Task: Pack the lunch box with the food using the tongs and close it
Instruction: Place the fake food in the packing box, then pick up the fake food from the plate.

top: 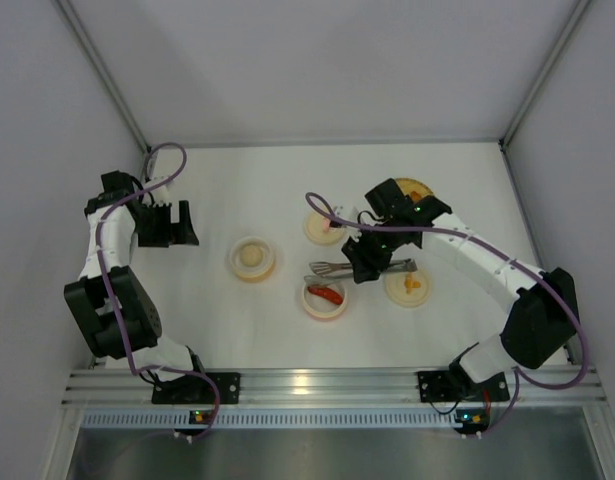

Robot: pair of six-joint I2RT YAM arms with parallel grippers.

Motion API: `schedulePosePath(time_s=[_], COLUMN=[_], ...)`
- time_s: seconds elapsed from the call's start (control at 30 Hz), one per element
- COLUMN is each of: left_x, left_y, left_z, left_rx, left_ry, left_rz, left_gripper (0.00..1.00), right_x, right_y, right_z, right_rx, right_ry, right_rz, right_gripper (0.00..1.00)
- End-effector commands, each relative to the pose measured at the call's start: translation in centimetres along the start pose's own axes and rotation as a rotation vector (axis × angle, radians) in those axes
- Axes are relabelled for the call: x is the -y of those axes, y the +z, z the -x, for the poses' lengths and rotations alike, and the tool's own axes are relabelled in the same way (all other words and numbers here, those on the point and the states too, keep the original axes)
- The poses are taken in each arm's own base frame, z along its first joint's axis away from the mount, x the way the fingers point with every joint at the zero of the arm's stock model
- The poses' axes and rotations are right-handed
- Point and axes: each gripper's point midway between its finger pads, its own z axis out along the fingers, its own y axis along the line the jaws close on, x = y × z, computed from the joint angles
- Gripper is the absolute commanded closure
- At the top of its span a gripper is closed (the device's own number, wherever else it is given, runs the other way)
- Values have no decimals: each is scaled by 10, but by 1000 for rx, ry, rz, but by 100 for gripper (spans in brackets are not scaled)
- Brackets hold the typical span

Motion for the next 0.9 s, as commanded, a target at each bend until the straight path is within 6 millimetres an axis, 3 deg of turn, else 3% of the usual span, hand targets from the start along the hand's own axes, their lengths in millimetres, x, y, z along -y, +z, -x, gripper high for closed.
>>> schedulePosePath(time_s=[0.0, 0.33, 0.43, 0.53, 0.67, 0.87], left_x=[2, 6, 6, 5, 6, 8], left_y=[-7, -13, -15, -15, -13, -10], left_z=[6, 8, 9, 11, 14, 14], left_rx=[38, 57, 60, 64, 68, 65], left_ry=[27, 45, 59, 63, 45, 23], left_rz=[3, -1, 1, 2, -10, -28], left_gripper=[2, 2, 2, 2, 2, 2], right_x=[-9, 9, 32, 70, 123, 182], right_y=[-14, -46, -64, -86, -122, -154], right_z=[17, 29, 28, 18, -4, -31], right_rx=[41, 141, 177, 194, 169, 100], right_ry=[-54, -10, 66, 145, 246, 362], right_rz=[-4, -94, -119, -201, -372, -574], right_gripper=[57, 60, 60, 59, 57, 53])
